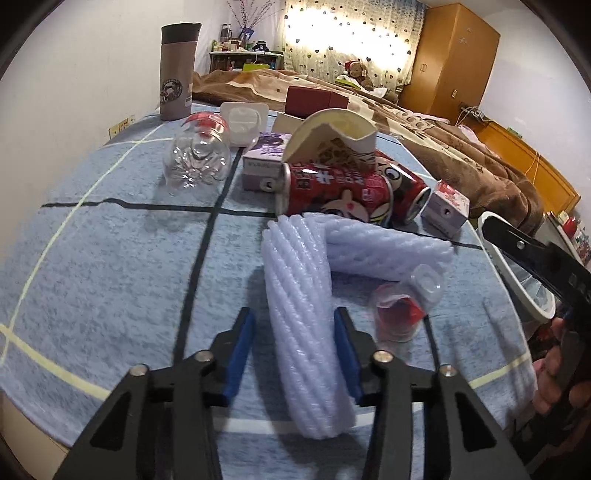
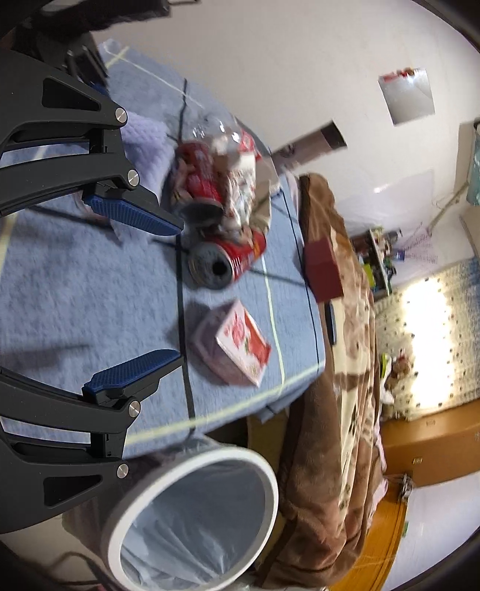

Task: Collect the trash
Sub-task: 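Grasp the white foam net with the left tool while the right tool grasps the clear cup, then carry the foam net and clear cup over the white bin with both tools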

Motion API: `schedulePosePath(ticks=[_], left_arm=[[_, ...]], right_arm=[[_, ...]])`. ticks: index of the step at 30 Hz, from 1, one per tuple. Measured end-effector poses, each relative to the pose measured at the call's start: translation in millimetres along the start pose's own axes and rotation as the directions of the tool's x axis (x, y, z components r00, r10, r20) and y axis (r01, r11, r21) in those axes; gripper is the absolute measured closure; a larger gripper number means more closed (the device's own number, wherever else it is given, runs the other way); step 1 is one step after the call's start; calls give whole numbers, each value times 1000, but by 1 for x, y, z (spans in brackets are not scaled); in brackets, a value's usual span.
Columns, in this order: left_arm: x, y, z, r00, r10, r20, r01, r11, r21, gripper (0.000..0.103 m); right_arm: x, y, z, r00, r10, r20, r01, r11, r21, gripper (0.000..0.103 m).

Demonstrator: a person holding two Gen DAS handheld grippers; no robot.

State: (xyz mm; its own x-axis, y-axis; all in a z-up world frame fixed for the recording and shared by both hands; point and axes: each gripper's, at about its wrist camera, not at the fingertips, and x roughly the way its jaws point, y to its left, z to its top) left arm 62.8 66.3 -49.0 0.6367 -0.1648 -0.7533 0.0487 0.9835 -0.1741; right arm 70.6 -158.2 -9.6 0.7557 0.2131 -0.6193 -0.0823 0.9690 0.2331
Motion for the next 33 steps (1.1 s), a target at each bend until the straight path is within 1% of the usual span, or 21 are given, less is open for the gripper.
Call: schedulePosePath(ticks=[3,7,14,16,17,19,20,23,25,31,33], left_arm=[[-1,9,2,1000,-9,-7,9,1000,-1,72],[-2,21,4,1000,15,-4,-15,1000,5,74],[-7,41,3,999,44,3,-44,999,-16,74],[-7,45,5,999,50,3,-50,999,-18,74],[-7,46,5,999,47,4,-47,999,-23,74],[-6,46,6,999,46,4,-46,999,-20,74],[-5,46,7,999,47,4,-46,999,-18,74],[-5,47,8,999,35,2,-35,999,-29,73],[-5,48,8,1000,31,1,-31,999,-31,73],[-2,48,12,1000,22,-1,-22,999,-36,71],[-2,48,12,1000,17,0,-17,999,-38,71]], right_arm=[[-3,8,-2,999,33,2,-33,999,-43,37],[-8,18,-8,998,64,4,-63,994,-92,37],[-2,35,-20,986,163,-31,-166,973,-159,37],[1,41,-23,981,187,-45,-192,965,-178,40],[4,44,-24,982,182,-57,-190,963,-192,41],[8,49,-26,984,163,-77,-176,960,-217,47],[11,52,-27,984,156,-84,-172,959,-225,49],[13,54,-28,985,144,-97,-163,958,-236,54],[16,57,-28,988,119,-103,-142,958,-250,57],[19,60,-27,986,127,-105,-149,960,-237,71],[19,61,-28,987,127,-103,-148,960,-237,71]])
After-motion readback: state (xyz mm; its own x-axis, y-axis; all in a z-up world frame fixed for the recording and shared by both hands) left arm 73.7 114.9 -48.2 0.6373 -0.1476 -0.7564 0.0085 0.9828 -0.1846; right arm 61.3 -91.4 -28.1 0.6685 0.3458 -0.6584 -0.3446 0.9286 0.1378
